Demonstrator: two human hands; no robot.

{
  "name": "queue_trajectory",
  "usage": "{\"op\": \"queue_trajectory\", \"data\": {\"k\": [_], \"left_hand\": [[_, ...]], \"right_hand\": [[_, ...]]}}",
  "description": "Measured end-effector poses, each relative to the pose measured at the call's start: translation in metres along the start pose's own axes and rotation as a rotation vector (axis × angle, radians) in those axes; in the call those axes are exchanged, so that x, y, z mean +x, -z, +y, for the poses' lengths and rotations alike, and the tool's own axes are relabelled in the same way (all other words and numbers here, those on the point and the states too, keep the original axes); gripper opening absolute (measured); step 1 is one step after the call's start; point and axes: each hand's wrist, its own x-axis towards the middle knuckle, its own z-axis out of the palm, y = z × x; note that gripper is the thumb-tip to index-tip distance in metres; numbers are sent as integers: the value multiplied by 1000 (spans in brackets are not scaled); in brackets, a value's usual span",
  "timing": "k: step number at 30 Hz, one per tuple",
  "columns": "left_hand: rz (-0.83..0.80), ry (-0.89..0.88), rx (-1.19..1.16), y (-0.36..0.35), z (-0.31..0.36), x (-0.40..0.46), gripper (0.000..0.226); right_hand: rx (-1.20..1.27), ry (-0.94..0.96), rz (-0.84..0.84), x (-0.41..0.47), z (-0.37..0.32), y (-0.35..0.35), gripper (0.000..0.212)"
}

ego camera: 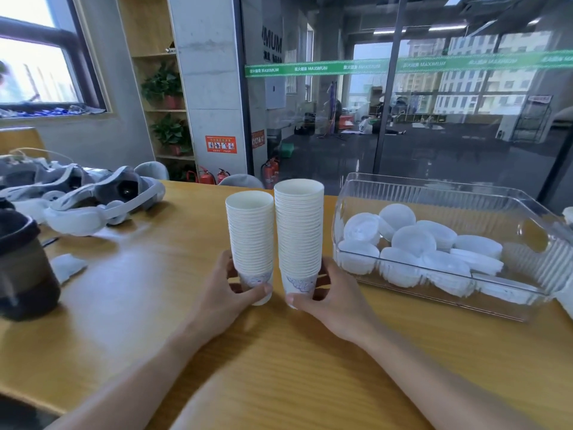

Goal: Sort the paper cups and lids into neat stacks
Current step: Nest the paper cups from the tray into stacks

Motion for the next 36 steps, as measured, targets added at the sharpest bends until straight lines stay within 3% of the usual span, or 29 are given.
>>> {"op": "queue_trajectory", "data": {"k": [7,11,14,17,20,26,32,36], "left_hand": [[87,23,-17,4,-9,9,66],[87,12,16,8,-14,7,76],[193,-37,64,13,-8,-2,74],[371,-125,25,14,8,-19,55],[437,-237,28,6,27,-35,26],[218,-437,93,-39,59,-48,2],[42,-580,109,-108,97,-34,11],[-93,-530,214,-152,132,-8,17]], "right_hand": [[-38,38,19,16,-3,-20,63],[-85,55,-1,14,1,-22,60],[-117,55,-24,5,5,-15,63],[-119,10,-52,-9,8,0,72],[-99,40,-25,-23,12,20,52],[-108,116,84,-47,11,83,24],[-169,147,204,-55,12,154,19],[-302,47,271,-41,24,201,26]]}}
